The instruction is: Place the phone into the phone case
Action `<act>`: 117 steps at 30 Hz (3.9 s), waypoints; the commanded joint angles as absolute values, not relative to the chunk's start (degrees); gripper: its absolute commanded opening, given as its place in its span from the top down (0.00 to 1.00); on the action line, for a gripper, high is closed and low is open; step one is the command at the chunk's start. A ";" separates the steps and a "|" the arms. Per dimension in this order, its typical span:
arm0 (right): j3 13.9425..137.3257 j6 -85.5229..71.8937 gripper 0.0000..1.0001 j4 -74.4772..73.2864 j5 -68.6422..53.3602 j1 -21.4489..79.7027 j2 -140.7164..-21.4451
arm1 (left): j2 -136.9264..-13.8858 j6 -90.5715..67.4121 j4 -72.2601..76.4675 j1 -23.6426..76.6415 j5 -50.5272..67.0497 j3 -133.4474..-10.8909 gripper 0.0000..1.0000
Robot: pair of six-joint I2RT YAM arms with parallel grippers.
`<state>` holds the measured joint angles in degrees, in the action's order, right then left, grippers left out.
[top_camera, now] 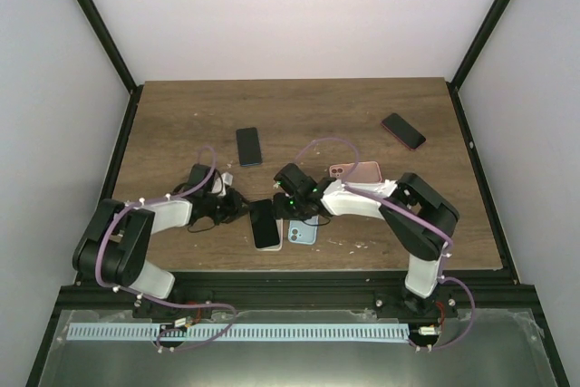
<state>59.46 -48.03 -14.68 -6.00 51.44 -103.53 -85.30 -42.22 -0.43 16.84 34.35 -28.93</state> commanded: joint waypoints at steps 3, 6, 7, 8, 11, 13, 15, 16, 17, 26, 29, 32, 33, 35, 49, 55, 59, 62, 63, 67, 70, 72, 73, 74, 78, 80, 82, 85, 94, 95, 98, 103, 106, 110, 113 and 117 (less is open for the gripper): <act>59.41 -44.59 0.56 -11.69 -5.43 51.06 -105.25 | -87.18 -41.03 3.14 18.46 34.95 -30.97 0.80; 58.42 -42.78 0.62 -8.71 -6.13 51.06 -104.87 | -88.33 -41.08 3.34 19.21 35.29 -31.94 0.84; 58.20 -42.17 0.63 -7.94 -6.41 51.06 -104.79 | -88.48 -41.01 3.25 19.42 35.37 -32.18 0.84; 58.19 -41.54 0.64 -7.38 -6.72 51.06 -104.69 | -88.51 -40.96 3.32 19.61 35.39 -32.47 0.84; 58.12 -39.89 0.66 -5.46 -7.67 51.11 -104.90 | -87.91 -41.20 4.22 19.88 35.42 -32.14 0.84; 57.98 -38.73 0.67 -3.90 -8.09 51.07 -105.01 | -87.56 -41.15 4.63 20.09 35.42 -32.08 0.84; 58.24 -38.04 0.67 -2.90 -8.49 50.97 -105.32 | -87.81 -40.53 4.11 20.13 34.95 -32.37 0.82; 58.27 -37.73 0.67 -2.45 -8.85 50.98 -105.37 | -88.07 -40.15 3.65 20.13 34.64 -32.69 0.81; 58.22 -37.56 0.67 -2.00 -9.21 50.94 -105.31 | -88.48 -40.02 3.60 20.13 34.60 -32.84 0.81; 57.87 -36.73 0.68 -1.02 -10.49 50.79 -104.89 | -88.51 -40.91 3.44 21.18 34.62 -33.17 0.74; 57.86 -37.78 0.67 -4.48 -8.81 50.63 -103.71 | -85.88 -40.22 -0.38 21.19 31.66 -33.83 0.64; 56.68 -39.05 0.65 -7.11 -8.59 50.45 -101.65 | -83.41 -39.61 -3.35 21.18 30.09 -33.84 0.59; 56.03 -39.61 0.65 -7.21 -9.24 50.39 -101.01 | -82.76 -39.40 -3.84 21.20 29.94 -33.60 0.58; 54.68 -40.91 0.65 -6.81 -11.36 50.37 -100.12 | -81.75 -38.78 -4.75 21.18 29.69 -32.81 0.58; 51.89 -44.04 0.71 -3.09 -15.35 50.62 -101.70 | -83.14 -37.89 -3.15 21.18 31.48 -29.53 0.77; 52.50 -43.55 0.72 -0.32 -18.01 50.62 -102.91 | -84.64 -39.27 0.41 21.18 34.41 -29.39 0.94; 52.30 -43.77 0.73 1.74 -18.58 50.62 -103.24 | -86.48 -40.96 2.98 21.27 35.93 -28.53 0.95; 52.01 -43.41 0.73 2.79 -18.05 50.54 -103.27 | -86.94 -41.59 4.56 21.40 36.28 -27.67 0.94; 51.76 -43.36 0.73 3.45 -17.93 50.49 -103.27 | -87.11 -41.76 4.91 21.56 36.71 -27.55 0.93; 50.80 -42.94 0.73 7.03 -19.02 50.36 -103.27 | -87.43 -42.19 5.27 21.96 37.44 -27.51 0.90; 50.88 -43.23 0.72 7.72 -19.52 50.19 -103.06 | -87.08 -42.06 3.26 21.97 35.97 -27.85 0.87; 50.89 -44.21 0.72 6.05 -18.67 50.06 -102.41 | -86.04 -41.49 -0.04 21.97 34.41 -28.50 0.83; 50.95 -44.70 0.72 4.69 -17.91 50.00 -102.08 | -85.28 -41.32 -1.57 21.97 33.82 -28.67 0.79; 51.05 -45.08 0.71 3.30 -17.29 50.01 -101.77 | -84.33 -41.36 -2.34 21.98 33.53 -28.68 0.77; 50.33 -46.93 0.70 0.50 -18.15 50.01 -101.17 | -81.26 -41.12 -6.77 21.97 31.34 -29.54 0.70; 49.64 -47.71 0.69 0.27 -18.99 50.09 -101.03 | -80.51 -40.56 -8.26 21.97 30.83 -29.71 0.65; 48.79 -48.27 0.67 0.38 -19.16 50.07 -100.90 | -80.33 -40.10 -9.11 21.97 30.72 -29.65 0.62; 48.11 -48.86 0.65 1.00 -19.28 50.09 -101.22 | -80.33 -39.90 -9.33 21.97 30.80 -28.92 0.57; 47.22 -51.00 0.62 9.18 -24.57 50.09 -101.56 | -82.12 -39.93 -6.34 21.95 32.44 -26.65 0.82; 47.16 -51.31 0.61 10.09 -25.21 50.03 -101.16 | -81.91 -39.95 -6.65 21.95 32.16 -26.37 0.84; 46.23 -53.20 0.61 14.88 -28.05 50.01 -100.65 | -81.41 -40.45 -6.70 21.88 31.95 -25.55 0.86; 42.78 -58.07 0.61 24.90 -31.63 50.03 -99.96 | -81.28 -42.54 -6.05 21.88 33.13 -23.93 0.83; 42.01 -60.04 0.60 28.94 -33.80 50.01 -100.37 | -80.42 -44.06 -4.61 21.88 34.25 -22.51 0.80; 42.78 -61.35 0.60 31.31 -35.53 49.97 -100.75 | -79.85 -44.60 -4.48 21.88 35.01 -21.81 0.77; 41.62 -62.43 0.59 34.37 -35.62 50.01 -100.00 | -79.58 -44.88 -4.92 21.88 35.07 -21.36 0.73; 40.40 -63.61 0.58 36.90 -35.22 49.97 -99.40 | -78.42 -45.15 -5.61 21.88 34.94 -21.00 0.66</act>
<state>39.40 -61.60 24.86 -29.17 48.47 -101.54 -78.37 -44.64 -1.80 21.06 33.95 -23.11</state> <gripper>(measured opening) 0.413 0.323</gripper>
